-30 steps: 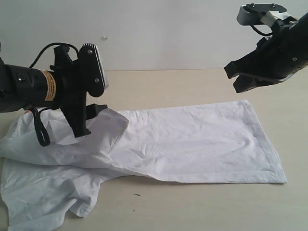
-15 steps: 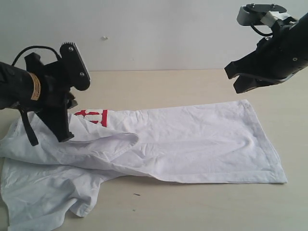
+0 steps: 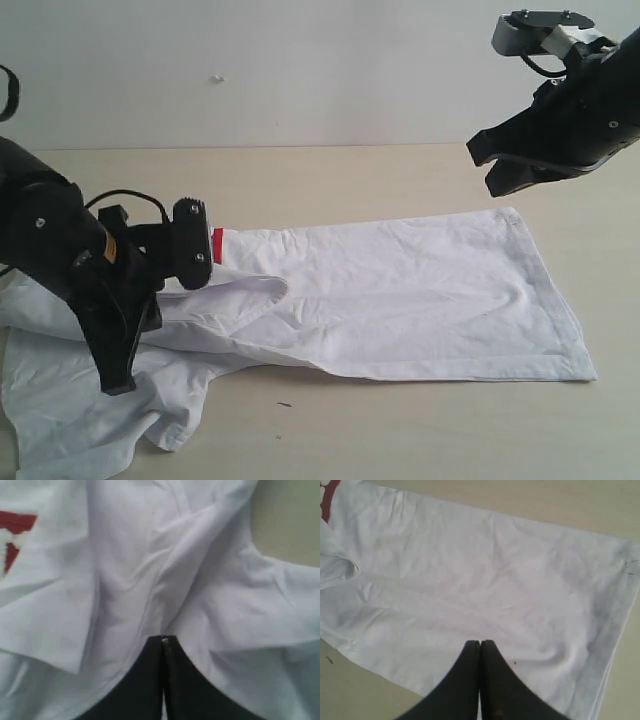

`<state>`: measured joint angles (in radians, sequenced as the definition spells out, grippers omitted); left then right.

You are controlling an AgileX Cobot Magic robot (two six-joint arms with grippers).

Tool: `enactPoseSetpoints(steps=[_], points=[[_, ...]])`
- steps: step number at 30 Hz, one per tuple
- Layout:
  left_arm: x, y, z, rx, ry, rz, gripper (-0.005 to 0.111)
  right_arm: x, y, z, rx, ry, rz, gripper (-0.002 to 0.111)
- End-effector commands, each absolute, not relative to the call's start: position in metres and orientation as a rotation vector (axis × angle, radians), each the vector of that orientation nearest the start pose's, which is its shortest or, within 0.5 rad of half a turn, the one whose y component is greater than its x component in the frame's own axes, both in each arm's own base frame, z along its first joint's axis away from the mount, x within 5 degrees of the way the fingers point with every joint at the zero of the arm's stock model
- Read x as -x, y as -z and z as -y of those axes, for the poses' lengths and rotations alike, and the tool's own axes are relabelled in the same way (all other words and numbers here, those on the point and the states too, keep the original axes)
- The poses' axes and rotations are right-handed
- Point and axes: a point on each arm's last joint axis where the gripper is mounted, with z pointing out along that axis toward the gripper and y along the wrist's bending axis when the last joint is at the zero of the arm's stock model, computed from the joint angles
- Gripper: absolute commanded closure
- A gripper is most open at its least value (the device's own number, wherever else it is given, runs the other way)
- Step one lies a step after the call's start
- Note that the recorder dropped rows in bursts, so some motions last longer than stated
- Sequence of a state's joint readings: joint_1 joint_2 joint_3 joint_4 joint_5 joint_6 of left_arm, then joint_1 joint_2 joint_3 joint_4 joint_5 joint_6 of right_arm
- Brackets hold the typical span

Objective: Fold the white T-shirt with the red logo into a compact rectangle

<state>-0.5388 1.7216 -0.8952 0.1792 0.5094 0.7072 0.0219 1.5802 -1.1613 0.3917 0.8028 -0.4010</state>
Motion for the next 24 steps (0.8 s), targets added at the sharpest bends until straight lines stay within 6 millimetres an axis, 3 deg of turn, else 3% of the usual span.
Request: enactPoseSetpoints(steps=[1, 8, 16, 19, 24], points=[[-0.281, -0.141, 0.155, -1.797, -0.198, -2.126, 0.107, -0.325, -0.271, -0.033, 0.292, -0.330, -2.599, 0.108], [-0.300, -0.141, 0.154, -1.707, -0.241, -1.981, 0.107, -0.325, -0.272, -0.033, 0.299, -0.324, -2.592, 0.108], [-0.315, -0.133, 0.127, -1.625, -0.264, -2.064, 0.107, -0.325, -0.271, -0.033, 0.301, -0.327, -2.596, 0.108], [-0.325, -0.139, 0.123, -1.522, -0.263, -2.011, 0.107, -0.325, -0.271, -0.033, 0.301, -0.327, -2.596, 0.108], [-0.340, -0.159, 0.134, -1.385, -0.241, -1.894, 0.107, -0.326, -0.272, -0.032, 0.298, -0.315, -2.582, 0.108]])
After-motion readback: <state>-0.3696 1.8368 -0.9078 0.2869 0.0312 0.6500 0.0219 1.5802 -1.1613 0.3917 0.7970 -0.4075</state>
